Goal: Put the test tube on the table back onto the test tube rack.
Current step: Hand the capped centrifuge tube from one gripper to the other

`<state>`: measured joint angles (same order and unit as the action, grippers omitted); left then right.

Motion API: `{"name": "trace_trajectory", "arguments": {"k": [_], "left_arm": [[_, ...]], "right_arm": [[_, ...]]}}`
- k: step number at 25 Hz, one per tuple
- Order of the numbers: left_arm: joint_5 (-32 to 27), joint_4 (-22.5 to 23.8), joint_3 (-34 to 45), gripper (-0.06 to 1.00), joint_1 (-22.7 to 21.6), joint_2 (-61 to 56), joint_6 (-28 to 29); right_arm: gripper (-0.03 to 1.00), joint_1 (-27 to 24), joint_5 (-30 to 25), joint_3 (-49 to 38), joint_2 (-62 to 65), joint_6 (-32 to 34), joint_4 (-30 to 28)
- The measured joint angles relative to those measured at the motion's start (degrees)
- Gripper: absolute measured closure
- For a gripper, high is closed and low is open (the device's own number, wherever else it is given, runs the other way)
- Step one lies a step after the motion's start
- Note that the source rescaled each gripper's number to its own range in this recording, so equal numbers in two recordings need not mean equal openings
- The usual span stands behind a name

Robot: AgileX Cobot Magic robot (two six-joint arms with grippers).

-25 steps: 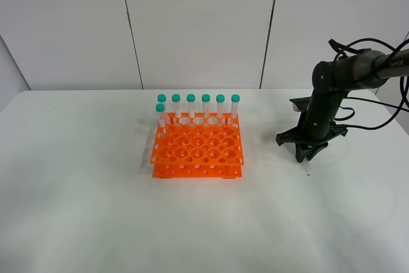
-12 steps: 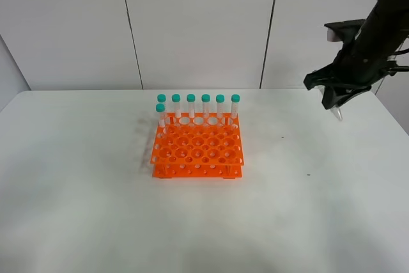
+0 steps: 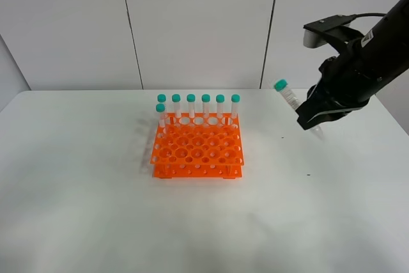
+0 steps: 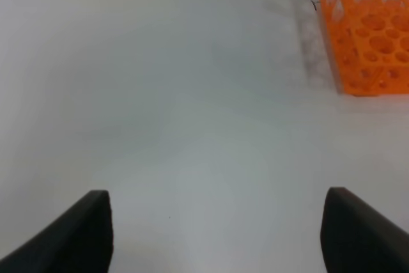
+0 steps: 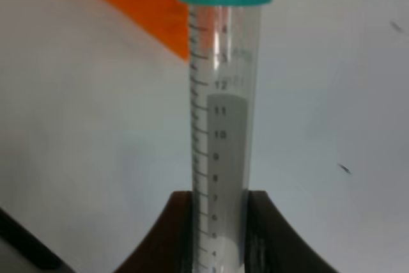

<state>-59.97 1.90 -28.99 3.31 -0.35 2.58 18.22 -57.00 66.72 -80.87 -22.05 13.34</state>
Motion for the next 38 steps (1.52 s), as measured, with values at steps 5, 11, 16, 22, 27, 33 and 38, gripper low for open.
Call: {"name": "trace_trajectory", "arguments": {"k": [5,11,16,22,27,33,38], "left_arm": [[0.0,0.0,0.0,0.06,0.0,0.0,0.0],[0.0,0.0,0.0,0.06,0.0,0.0,0.0],[0.3,0.0,-0.2,0.06,0.0,0.0,0.0],[5.0,-4.7,-7.0,0.06,0.0,10.0,-0.5],[12.3,-15.1,-12.5,0.06,0.0,25.2,-6.0],[20.3,-34.0,-13.6,0.06,0.0,42.2,-19.1],[23.8,-55.3,-13.6,0.06,0.0,54.1,-37.2]], "right_arm": [[0.94,0.0,8.7,-10.0,3.7,-11.2,9.7],[0.94,0.0,9.3,-16.0,5.0,-26.0,24.1],[0.94,0.0,10.0,-16.3,5.2,-37.8,33.1],[0.94,0.2,9.1,-16.3,5.2,-41.2,37.5],[0.94,0.2,9.0,-16.3,5.2,-41.3,39.6],[0.94,0.2,9.5,-16.3,5.2,-39.6,40.3],[0.94,0.2,10.7,-16.3,5.2,-38.8,40.5]]}}
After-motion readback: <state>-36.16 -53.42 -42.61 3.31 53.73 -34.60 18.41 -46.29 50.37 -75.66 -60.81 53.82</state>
